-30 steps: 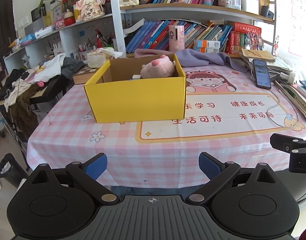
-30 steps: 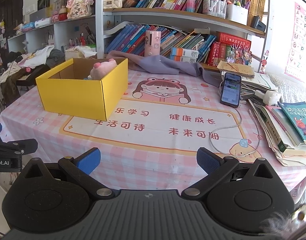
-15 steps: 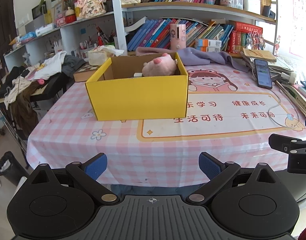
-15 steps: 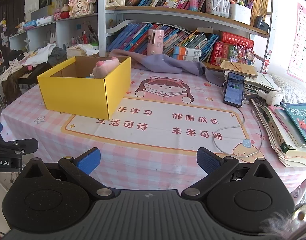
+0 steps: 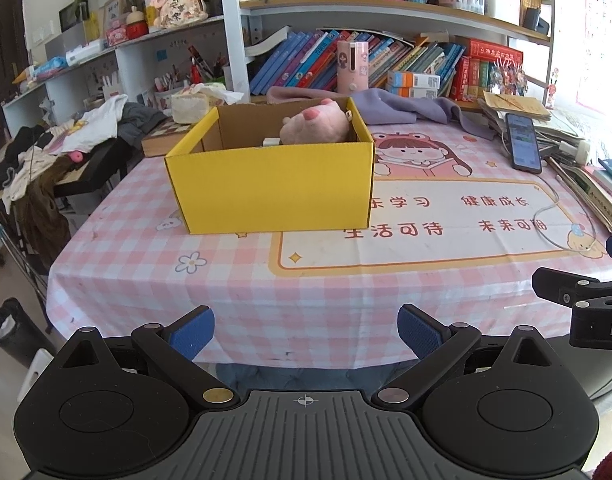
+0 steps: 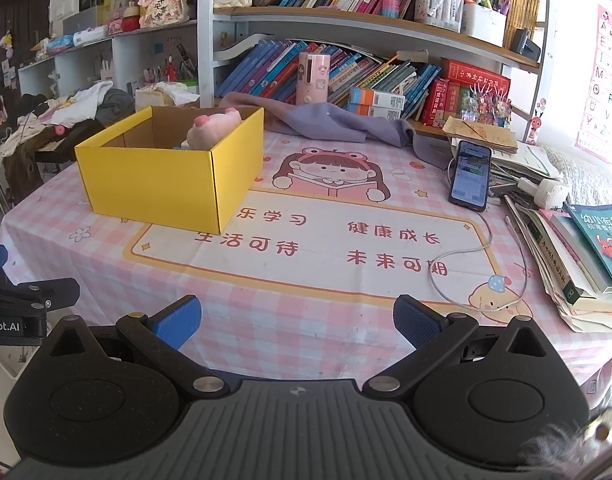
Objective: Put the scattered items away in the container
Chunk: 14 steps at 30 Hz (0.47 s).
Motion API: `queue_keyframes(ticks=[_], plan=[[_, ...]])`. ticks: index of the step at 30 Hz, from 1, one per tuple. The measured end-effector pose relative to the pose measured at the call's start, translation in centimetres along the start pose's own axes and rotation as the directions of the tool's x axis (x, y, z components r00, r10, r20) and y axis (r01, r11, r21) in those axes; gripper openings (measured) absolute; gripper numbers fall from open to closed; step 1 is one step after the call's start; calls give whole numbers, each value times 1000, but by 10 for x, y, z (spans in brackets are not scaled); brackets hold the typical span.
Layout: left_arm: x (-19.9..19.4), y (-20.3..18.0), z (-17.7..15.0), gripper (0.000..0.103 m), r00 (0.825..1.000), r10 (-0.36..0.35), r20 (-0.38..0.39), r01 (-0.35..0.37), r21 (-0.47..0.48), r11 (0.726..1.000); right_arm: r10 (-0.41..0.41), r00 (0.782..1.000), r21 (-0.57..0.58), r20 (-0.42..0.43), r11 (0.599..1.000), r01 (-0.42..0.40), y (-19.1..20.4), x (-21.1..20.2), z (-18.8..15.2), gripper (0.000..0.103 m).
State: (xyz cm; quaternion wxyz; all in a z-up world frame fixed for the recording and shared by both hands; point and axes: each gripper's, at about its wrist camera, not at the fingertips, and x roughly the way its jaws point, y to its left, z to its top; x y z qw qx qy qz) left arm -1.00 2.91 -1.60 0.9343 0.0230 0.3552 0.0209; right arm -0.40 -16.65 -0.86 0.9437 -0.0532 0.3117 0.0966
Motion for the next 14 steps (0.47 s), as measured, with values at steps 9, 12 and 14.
queue_keyframes(ticks=[9,12,14], plan=[[3,5,0,100,999,-39,-7,38,-36,999,2,1000,1,-11,1000,-2,1,4,-1,103],[5,6,2,99,999,-35,-9,35,-43,998,6,1000,-5,-11,1000,-6,2,6,-1,103],[6,7,3,100,999,-31,-12,31,-45,999,9,1000,-9,-13,1000,-10,4,7,0,103]])
